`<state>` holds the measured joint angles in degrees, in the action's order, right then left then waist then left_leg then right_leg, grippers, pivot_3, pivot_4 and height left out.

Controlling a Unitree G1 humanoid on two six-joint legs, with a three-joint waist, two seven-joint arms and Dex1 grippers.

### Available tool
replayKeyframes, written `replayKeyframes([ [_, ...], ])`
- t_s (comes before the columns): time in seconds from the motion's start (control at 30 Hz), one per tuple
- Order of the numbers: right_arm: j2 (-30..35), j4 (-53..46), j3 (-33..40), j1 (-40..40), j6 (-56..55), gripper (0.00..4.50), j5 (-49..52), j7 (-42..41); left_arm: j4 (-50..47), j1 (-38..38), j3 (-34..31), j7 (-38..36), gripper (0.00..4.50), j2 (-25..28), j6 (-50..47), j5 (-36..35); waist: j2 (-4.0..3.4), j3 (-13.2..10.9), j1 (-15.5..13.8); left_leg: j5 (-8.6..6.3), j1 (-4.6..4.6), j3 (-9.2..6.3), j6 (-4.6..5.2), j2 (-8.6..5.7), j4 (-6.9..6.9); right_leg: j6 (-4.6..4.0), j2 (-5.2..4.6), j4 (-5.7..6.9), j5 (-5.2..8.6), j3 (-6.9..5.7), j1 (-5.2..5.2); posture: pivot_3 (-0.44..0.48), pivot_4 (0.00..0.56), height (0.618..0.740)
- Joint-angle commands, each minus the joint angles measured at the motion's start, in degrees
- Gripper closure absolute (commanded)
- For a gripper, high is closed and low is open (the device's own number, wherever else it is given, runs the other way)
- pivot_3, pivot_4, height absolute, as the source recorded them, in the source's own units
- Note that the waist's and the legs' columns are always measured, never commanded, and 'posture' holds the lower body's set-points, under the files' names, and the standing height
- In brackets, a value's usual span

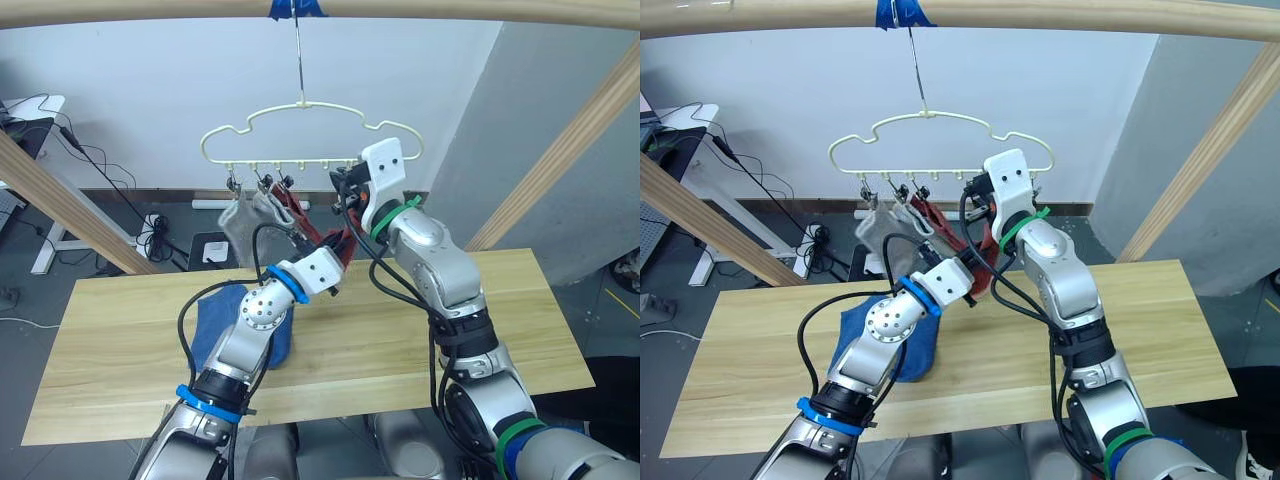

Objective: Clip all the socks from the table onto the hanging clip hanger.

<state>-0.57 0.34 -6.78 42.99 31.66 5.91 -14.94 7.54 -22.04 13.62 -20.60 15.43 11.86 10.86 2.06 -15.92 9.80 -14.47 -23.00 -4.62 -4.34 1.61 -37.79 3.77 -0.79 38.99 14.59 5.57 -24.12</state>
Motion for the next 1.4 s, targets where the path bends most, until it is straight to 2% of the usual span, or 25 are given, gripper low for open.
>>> replayKeyframes([
  [0.03,-0.1,-3.1,-0.1,-0.2,-0.3,4.35,1.0,-0.6,-0.9,-0.7,-0.9,1.0,4.5,-0.1,1.8,0.1,0.0,0.0,0.0,0.0,0.0,0.0,0.0,0.0,0.0,0.0,0.0,0.0,0.0,0.0,0.0,-0.199,0.202,0.74],
  [0.63,-0.4,-3.4,-0.2,-0.5,0.7,4.35,1.1,-0.4,1.9,-4.0,-1.8,2.0,4.5,0.0,3.1,0.1,0.0,0.0,0.0,0.0,0.0,0.0,0.0,0.0,0.0,0.0,0.0,0.0,0.0,-0.01,0.0,-0.197,0.198,0.74],
  [0.67,-0.5,-3.4,0.0,-0.6,0.7,3.61,1.3,-0.4,1.9,-4.0,-1.8,2.0,4.5,0.1,3.1,0.1,0.0,0.0,0.0,0.0,0.0,0.0,0.0,0.0,0.0,0.0,0.0,0.0,0.0,-0.01,0.0,-0.198,0.197,0.74],
  [0.7,-0.6,-3.5,0.1,-0.7,0.8,3.37,1.4,-0.3,1.9,-4.1,-1.8,2.0,4.5,0.1,3.1,0.1,0.0,0.0,0.0,0.0,0.0,0.0,0.0,0.0,0.0,0.0,0.0,0.01,0.0,-0.01,0.0,-0.199,0.197,0.74],
  [0.8,-0.5,-4.2,0.0,-0.9,1.7,2.15,1.7,-0.6,2.0,-4.5,-1.8,1.9,4.5,-0.2,2.9,-0.2,0.0,0.0,0.0,0.0,-0.01,-0.01,0.0,0.0,0.0,0.0,0.0,0.01,0.0,-0.01,0.0,-0.199,0.197,0.74],
  [0.9,0.6,-7.0,-0.7,-2.2,2.9,1.13,2.2,-1.7,1.8,-4.6,-1.8,0.5,4.5,-1.3,2.2,-2.5,0.0,0.0,0.0,0.0,-0.01,-0.01,0.0,-0.01,-0.01,0.0,-0.01,0.01,0.0,-0.01,0.0,-0.201,0.198,0.74],
  [1.13,3.7,-17.8,-1.6,-7.4,7.0,1.13,4.9,-4.6,-0.6,-2.6,-3.2,-0.8,4.5,-3.3,-0.1,-7.5,0.0,0.0,0.0,0.0,-0.03,-0.01,0.0,-0.01,-0.02,0.0,-0.01,0.0,0.0,-0.02,0.0,-0.209,0.206,0.74],
  [1.17,4.2,-19.3,-1.6,-8.0,7.8,1.07,5.5,-5.1,-1.2,-2.2,-2.9,-2.4,3.94,-3.2,-0.2,-8.6,0.0,0.0,0.0,0.0,-0.02,-0.01,0.0,-0.01,-0.02,0.01,-0.01,0.0,0.0,-0.01,0.0,-0.209,0.206,0.74],
  [1.2,4.8,-20.9,-1.4,-8.5,8.8,1.07,6.3,-5.6,-1.8,-1.8,-2.8,-3.6,3.77,-3.1,-0.8,-9.5,0.0,0.0,0.0,0.0,-0.02,-0.01,0.0,-0.01,-0.03,0.0,-0.01,0.01,0.0,-0.02,0.01,-0.209,0.206,0.74],
  [1.4,8.8,-27.9,0.0,-10.5,13.4,1.07,9.9,-7.5,-3.6,0.1,-3.8,-7.2,1.99,-1.4,-3.3,-11.9,0.0,0.0,0.1,0.0,-0.01,-0.02,0.0,0.0,-0.04,0.01,0.02,0.01,0.0,-0.01,0.02,-0.219,0.205,0.74],
])
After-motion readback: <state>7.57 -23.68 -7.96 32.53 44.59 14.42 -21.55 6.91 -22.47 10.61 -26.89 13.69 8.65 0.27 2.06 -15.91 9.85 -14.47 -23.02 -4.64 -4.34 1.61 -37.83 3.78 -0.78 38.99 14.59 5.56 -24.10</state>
